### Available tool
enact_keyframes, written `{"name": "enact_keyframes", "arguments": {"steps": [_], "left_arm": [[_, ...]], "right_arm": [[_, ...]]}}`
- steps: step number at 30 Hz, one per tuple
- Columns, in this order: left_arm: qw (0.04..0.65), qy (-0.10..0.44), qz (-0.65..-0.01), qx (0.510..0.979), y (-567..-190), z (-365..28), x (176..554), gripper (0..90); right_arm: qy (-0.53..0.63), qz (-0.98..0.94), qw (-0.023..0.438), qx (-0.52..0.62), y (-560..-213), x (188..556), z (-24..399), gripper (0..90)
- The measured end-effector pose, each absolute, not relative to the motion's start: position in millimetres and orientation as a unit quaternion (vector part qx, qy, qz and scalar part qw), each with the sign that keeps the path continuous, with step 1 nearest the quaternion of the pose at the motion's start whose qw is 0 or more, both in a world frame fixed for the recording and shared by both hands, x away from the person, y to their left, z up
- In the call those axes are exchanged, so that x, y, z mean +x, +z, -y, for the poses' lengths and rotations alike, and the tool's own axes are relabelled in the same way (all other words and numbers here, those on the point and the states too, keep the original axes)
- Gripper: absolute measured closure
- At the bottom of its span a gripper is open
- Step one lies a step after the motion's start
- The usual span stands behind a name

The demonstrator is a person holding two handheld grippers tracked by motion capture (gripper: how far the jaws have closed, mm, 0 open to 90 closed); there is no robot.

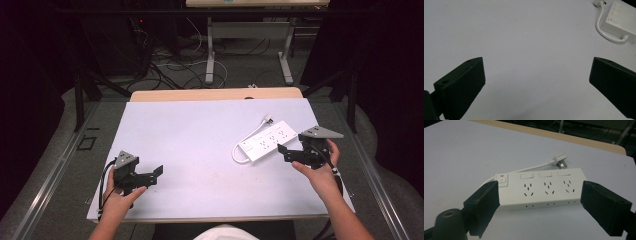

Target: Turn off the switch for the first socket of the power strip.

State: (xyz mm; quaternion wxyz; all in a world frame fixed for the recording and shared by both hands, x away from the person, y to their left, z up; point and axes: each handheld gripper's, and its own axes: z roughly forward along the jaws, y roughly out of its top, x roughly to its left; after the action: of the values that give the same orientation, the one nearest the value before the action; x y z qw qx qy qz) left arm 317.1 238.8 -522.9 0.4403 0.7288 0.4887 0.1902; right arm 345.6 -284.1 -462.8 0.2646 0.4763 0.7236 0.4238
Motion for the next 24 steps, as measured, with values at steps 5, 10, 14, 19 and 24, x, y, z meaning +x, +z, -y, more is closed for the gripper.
{"name": "enact_keyframes", "arguments": {"steps": [5, 10, 14, 19, 24], "left_arm": [[0.440, 0.189, -0.491, 0.728, -523.4, -239.2, 317.0, 0.1], [0.440, 0.191, -0.495, 0.725, -524.2, -240.2, 317.1, 0.1], [0.439, 0.191, -0.498, 0.723, -524.6, -241.6, 317.4, 0.1], [0.438, 0.192, -0.500, 0.722, -524.7, -242.1, 317.3, 0.1], [0.436, 0.191, -0.500, 0.723, -524.4, -242.7, 317.2, 0.2]], "right_arm": [[0.424, -0.727, 0.261, 0.473, -457.8, 352.6, 282.2, 15.5], [0.422, -0.733, 0.258, 0.466, -453.7, 359.2, 279.0, 17.8], [0.416, -0.742, 0.260, 0.458, -450.0, 368.2, 273.0, 20.5], [0.405, -0.752, 0.258, 0.452, -447.0, 376.3, 265.4, 22.6], [0.404, -0.753, 0.248, 0.457, -445.5, 385.5, 259.6, 25.7]]}}
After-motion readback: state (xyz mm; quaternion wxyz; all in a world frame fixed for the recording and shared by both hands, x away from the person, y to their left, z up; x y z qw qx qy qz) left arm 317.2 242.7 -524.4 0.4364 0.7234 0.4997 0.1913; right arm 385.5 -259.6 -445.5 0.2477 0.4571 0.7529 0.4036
